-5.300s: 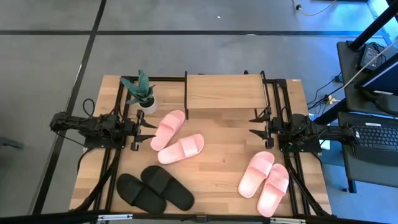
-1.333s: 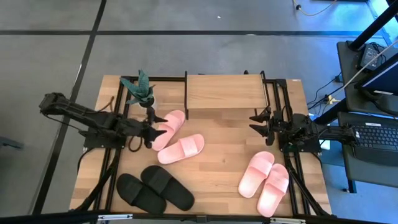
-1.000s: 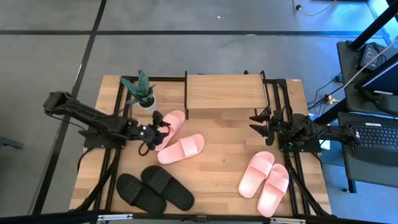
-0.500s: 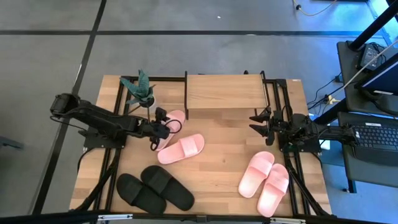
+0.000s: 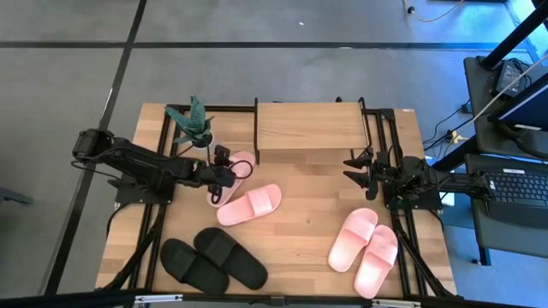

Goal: Pick and place slides into the shelf
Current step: Put the pink slipper on the shelf

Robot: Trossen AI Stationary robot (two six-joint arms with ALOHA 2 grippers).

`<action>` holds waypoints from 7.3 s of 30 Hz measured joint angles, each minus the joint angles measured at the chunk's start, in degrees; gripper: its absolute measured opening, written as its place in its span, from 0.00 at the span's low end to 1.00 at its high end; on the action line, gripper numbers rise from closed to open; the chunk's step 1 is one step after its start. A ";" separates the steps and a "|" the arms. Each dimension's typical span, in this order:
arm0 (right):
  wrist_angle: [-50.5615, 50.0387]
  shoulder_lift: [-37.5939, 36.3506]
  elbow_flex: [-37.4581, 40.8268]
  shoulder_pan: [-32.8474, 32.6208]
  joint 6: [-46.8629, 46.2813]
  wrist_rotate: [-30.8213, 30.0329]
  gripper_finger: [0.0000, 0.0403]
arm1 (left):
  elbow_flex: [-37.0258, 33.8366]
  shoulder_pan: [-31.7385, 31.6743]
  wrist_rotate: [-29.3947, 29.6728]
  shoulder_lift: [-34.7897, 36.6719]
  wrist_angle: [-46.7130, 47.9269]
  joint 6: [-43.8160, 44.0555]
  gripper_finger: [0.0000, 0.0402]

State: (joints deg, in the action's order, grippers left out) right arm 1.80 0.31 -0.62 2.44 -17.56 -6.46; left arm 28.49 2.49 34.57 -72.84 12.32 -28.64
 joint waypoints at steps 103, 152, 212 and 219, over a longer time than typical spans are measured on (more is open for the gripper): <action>-0.42 0.00 -0.02 -0.04 -7.82 2.11 0.52 | 85.90 -14.25 25.94 -45.77 30.24 20.14 0.00; -0.39 0.03 0.00 -0.09 -7.48 2.05 0.52 | 85.85 -14.58 17.41 -50.60 30.42 19.19 0.15; -1.27 0.82 0.00 -0.11 -0.69 7.23 0.52 | 99.28 -0.92 -23.00 -28.35 44.23 14.86 0.51; -1.29 1.22 0.00 -0.11 3.35 7.64 0.52 | 91.80 8.29 -18.07 -24.74 43.59 17.86 0.51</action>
State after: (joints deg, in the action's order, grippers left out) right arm 0.51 1.53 -0.62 2.33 -14.21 1.18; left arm 120.29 10.78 16.51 -97.58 55.90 -10.78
